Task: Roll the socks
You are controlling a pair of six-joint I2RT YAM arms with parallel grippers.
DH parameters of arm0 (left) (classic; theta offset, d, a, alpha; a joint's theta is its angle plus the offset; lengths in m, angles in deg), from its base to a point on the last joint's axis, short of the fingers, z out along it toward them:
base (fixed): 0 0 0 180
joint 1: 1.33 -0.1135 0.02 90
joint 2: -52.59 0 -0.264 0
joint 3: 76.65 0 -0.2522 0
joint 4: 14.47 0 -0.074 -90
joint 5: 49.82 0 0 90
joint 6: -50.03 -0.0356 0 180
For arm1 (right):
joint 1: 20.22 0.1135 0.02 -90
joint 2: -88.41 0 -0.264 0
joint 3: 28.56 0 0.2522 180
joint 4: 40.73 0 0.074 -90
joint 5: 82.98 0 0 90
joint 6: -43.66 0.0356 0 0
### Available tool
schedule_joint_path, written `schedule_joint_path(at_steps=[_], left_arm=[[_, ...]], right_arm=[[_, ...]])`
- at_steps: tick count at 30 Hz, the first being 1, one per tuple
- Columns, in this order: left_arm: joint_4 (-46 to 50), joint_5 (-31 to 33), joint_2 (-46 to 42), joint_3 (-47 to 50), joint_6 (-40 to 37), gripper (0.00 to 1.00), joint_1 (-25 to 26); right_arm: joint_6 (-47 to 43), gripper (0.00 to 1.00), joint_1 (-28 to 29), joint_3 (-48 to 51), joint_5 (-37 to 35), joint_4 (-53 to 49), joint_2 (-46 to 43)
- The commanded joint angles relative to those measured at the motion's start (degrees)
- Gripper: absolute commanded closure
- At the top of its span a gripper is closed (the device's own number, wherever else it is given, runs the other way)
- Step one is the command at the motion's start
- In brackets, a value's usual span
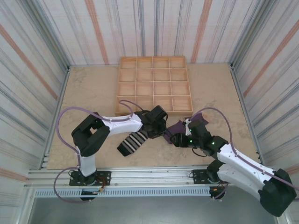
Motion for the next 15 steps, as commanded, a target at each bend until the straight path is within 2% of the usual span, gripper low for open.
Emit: schedule_joint_path(at_steps=[1, 5, 9, 12, 15], left_arm=[[6.03, -3.84, 1.19, -1.72, -3.29, 1.00, -0.75], [7.07, -5.51, 2.30, -2.42, -4.35, 1.00, -1.16], [6.81, -7.65, 2.69, -1.75, -4.97, 1.00, -1.87], [7.15, -8.36, 2.23, -1.62, -5.51, 1.00, -2.38], [7.52, -9.14, 2.04, -1.87, -6.14, 1.00, -2.73]], right_arm=[[-2.56, 0.30, 9.70, -1.22, -20.58, -7.27, -1.94], [-3.28, 0.31, 19.58, -2.46, -32.06, -5.41, 1.79], [-5.58, 0.31, 29.38, -4.39, -42.96, -0.92, 10.36], [-9.05, 0.30, 34.10, -5.41, -48.20, 4.12, 18.26], [-11.67, 0.31, 35.66, -6.65, -50.51, 8.15, 24.67]])
